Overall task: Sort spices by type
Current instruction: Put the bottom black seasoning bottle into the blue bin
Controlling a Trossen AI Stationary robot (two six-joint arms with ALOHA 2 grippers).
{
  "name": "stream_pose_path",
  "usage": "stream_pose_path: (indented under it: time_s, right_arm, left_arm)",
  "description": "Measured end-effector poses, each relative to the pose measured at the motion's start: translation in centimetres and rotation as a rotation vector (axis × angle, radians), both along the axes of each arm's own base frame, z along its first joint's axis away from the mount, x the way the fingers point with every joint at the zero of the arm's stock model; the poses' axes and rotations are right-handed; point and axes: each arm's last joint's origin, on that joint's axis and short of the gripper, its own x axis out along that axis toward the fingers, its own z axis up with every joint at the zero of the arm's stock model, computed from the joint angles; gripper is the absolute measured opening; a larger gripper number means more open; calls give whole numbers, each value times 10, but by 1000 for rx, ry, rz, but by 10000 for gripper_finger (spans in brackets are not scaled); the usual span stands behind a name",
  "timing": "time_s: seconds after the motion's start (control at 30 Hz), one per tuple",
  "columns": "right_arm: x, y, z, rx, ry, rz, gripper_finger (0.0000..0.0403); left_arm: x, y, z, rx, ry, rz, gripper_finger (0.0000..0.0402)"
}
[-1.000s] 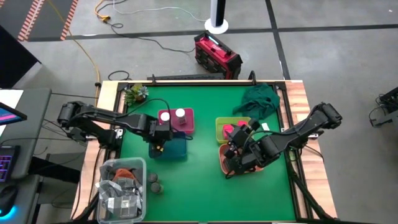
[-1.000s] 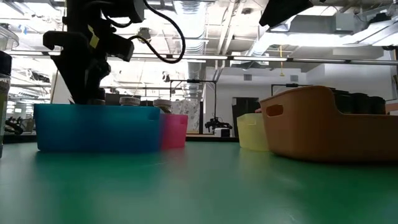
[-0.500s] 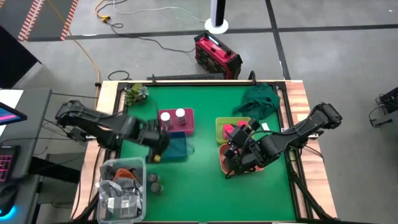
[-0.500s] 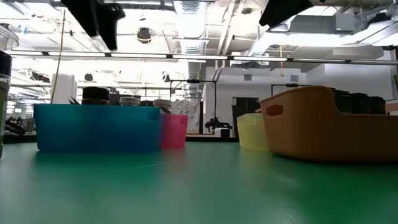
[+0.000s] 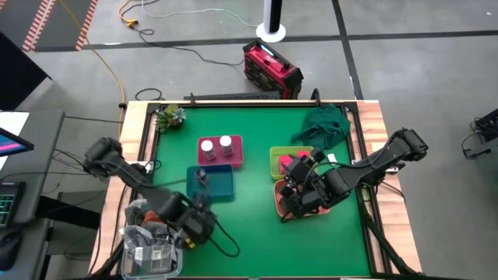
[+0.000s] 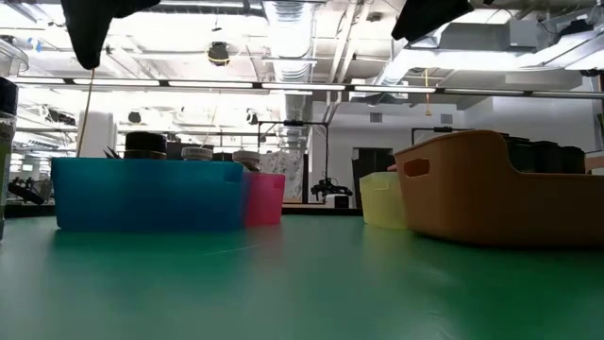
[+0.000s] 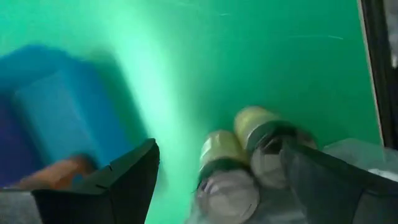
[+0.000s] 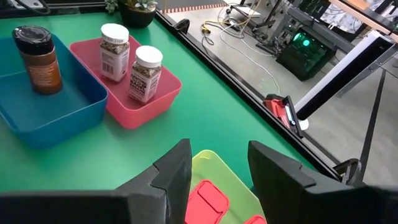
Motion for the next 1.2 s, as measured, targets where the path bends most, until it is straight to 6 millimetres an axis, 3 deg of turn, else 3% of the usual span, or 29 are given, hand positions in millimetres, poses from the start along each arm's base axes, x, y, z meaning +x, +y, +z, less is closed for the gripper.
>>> stream_pose_path:
  time_s: [0.33,0.6,0.9,1.2]
  right_arm:
    - [0,1,0,-1,3,5,185]
    - [0,2,0,-3,3,14,185]
    - [1,2,1,1,-6,14,185]
    - [1,4,1,13,-5,28,185]
  left_arm:
    - [39,-32,1,-23,261,-140,320]
    - [36,-50,-14,78,328,-292,320]
    - [37,-45,-17,86,363,-248,320]
    - [45,-49,-50,149,507,-301,320]
